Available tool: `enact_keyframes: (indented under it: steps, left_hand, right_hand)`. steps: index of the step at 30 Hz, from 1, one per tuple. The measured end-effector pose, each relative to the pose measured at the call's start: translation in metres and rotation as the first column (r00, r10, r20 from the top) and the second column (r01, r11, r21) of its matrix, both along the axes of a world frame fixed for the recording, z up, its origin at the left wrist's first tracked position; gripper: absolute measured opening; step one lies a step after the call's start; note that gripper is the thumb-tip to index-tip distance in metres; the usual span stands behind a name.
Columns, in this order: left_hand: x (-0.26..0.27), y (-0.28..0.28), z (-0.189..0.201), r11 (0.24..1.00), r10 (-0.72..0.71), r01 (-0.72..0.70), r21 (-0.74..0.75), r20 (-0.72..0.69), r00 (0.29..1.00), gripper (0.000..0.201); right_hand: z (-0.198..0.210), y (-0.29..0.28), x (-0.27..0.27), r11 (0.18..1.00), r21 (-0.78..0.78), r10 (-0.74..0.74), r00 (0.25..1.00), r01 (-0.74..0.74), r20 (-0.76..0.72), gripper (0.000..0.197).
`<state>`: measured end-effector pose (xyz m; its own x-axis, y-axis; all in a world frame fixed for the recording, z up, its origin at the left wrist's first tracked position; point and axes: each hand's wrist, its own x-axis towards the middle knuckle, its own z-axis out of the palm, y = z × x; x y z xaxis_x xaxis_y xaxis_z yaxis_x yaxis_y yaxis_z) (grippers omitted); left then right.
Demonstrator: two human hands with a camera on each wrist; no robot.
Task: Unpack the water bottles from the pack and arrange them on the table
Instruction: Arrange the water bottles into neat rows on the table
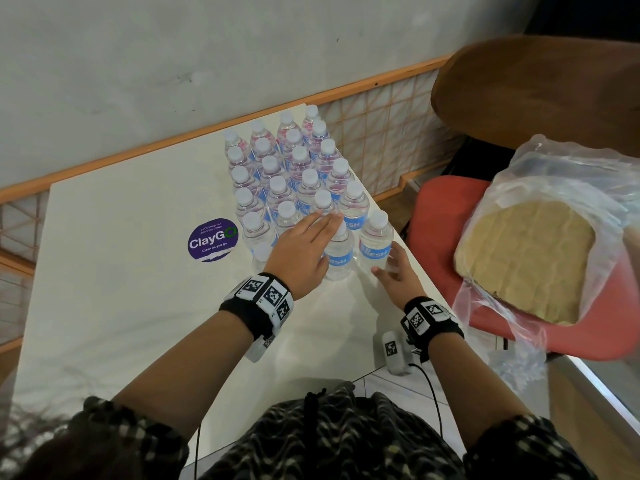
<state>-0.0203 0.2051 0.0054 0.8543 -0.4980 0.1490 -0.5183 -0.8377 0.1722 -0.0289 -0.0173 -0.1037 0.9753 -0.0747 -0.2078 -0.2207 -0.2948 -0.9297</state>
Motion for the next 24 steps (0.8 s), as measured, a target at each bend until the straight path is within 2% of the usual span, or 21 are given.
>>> enact_keyframes:
  steps: [8, 17, 24]
  left_hand:
    - [0.0, -0.001, 0.0, 1.0, 0.0, 0.0, 0.003, 0.019, 1.0, 0.07]
    - [-0.001, -0.002, 0.001, 1.0, 0.015, -0.014, -0.007, 0.033, 0.999, 0.069]
    - [0.0, -0.005, 0.003, 0.992, 0.087, -0.091, -0.088, -0.042, 0.995, 0.064]
  right_hand:
    - [-0.003, 0.01, 0.008, 0.991, -0.103, -0.093, 0.996, 0.091, -0.014, 0.067]
    - [0.0, 0.013, 0.013, 0.985, -0.163, -0.073, 0.996, 0.065, -0.047, 0.068]
    - [0.003, 0.014, 0.017, 0.986, -0.161, -0.054, 0.997, 0.046, -0.048, 0.066]
